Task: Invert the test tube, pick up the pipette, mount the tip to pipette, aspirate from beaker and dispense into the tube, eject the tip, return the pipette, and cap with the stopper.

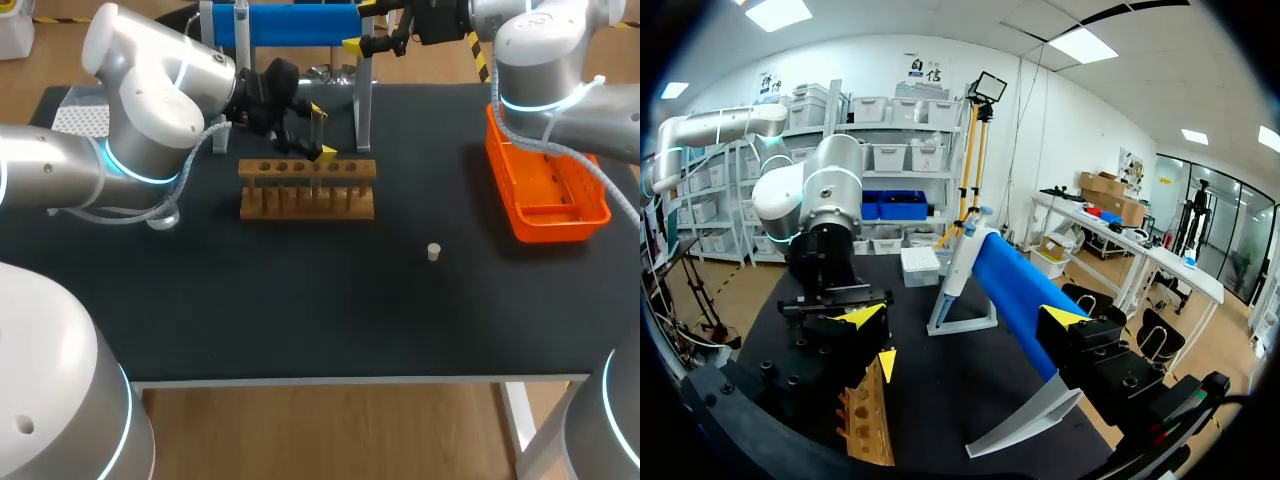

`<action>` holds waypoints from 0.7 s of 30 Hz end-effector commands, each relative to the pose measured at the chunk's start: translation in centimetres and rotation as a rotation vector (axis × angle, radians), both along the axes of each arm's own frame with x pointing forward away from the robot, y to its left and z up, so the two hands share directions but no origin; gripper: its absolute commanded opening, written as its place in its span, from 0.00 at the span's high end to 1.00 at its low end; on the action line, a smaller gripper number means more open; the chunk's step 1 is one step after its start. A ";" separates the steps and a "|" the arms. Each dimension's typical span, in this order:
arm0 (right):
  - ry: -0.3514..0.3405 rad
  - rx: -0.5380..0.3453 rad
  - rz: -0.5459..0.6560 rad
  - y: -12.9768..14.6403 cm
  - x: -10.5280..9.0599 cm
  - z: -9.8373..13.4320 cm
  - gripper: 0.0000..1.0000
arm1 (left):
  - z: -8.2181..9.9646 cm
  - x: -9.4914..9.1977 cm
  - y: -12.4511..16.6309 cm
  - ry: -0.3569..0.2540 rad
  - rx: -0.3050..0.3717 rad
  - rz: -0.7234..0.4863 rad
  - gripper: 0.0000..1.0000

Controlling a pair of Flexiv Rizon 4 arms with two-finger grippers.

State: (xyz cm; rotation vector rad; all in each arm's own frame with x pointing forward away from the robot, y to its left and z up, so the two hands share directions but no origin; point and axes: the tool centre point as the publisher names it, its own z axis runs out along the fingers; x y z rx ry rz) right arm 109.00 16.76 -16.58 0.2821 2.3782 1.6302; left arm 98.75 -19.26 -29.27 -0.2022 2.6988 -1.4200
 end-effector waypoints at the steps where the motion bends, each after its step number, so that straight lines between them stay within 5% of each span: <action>1: 0.002 -0.002 0.001 -0.1 0.0 0.1 0.00 | 0.1 0.1 0.0 0.003 0.003 -0.002 0.00; 8: 0.002 -0.002 0.001 -0.1 0.0 0.1 0.00 | 0.1 0.1 0.0 0.003 0.003 -0.002 0.00; 21: -0.054 -0.057 -0.095 -8.3 -9.1 -0.6 0.00 | 0.1 0.1 0.0 0.003 0.003 -0.002 0.00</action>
